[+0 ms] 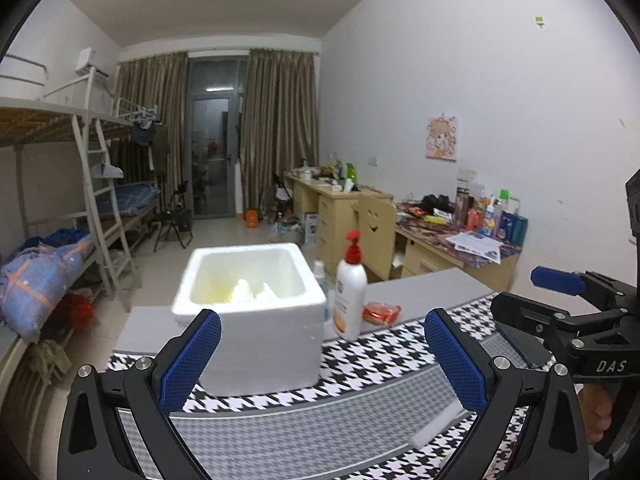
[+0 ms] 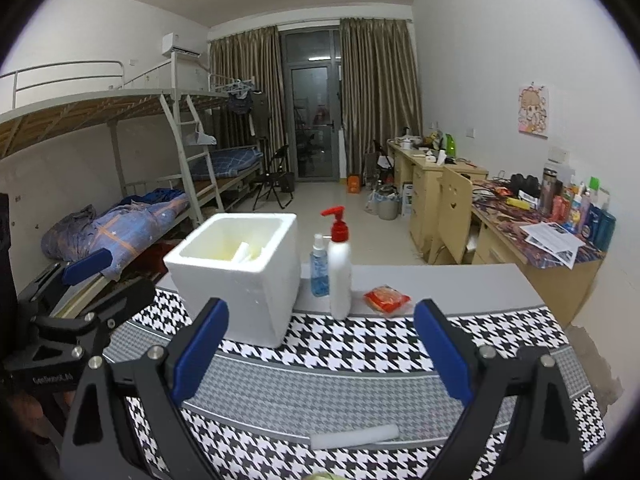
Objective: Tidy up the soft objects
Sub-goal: 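Withdraw both tools from the foam box back over the table, then move the left tool to the white foam roller and close on it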
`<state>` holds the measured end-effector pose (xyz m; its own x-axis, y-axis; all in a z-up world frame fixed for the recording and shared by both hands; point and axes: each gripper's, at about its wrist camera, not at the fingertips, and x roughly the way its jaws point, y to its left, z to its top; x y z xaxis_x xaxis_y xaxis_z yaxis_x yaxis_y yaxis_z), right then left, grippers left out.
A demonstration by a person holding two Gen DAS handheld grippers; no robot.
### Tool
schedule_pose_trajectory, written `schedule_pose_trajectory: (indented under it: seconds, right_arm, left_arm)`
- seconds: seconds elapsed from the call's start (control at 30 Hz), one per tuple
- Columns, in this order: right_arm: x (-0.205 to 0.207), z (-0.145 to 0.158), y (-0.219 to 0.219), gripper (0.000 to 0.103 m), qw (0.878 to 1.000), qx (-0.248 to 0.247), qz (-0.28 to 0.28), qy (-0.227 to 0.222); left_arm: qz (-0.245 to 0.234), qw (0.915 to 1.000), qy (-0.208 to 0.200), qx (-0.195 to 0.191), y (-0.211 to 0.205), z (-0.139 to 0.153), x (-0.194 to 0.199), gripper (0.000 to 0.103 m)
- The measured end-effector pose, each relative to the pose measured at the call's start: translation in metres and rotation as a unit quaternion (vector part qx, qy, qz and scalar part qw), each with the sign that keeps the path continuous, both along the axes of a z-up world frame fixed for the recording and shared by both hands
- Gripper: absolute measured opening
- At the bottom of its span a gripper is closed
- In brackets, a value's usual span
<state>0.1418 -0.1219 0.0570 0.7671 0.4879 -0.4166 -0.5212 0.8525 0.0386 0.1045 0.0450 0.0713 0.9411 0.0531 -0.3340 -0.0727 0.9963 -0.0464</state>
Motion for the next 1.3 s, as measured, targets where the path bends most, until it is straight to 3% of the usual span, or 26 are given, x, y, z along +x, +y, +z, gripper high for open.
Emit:
schedule_pose_trajectory:
  seconds: [0.73,1.3]
  right_arm:
    - [-0.016,-0.031,-0.038,0.096,0.998,-0.004,-0.057,0.0]
    - [-0.029,-0.063,-0.054,0.096,0.998,-0.003,-0.053,0.032]
  left_arm:
    - [-0.076,0.9965,0.036,-0.002,-0.03,-0.038,0.019,0.102]
    - [-0.119,0.9874,0.102,0.016,-0.054,-0.091,0.049,0.102]
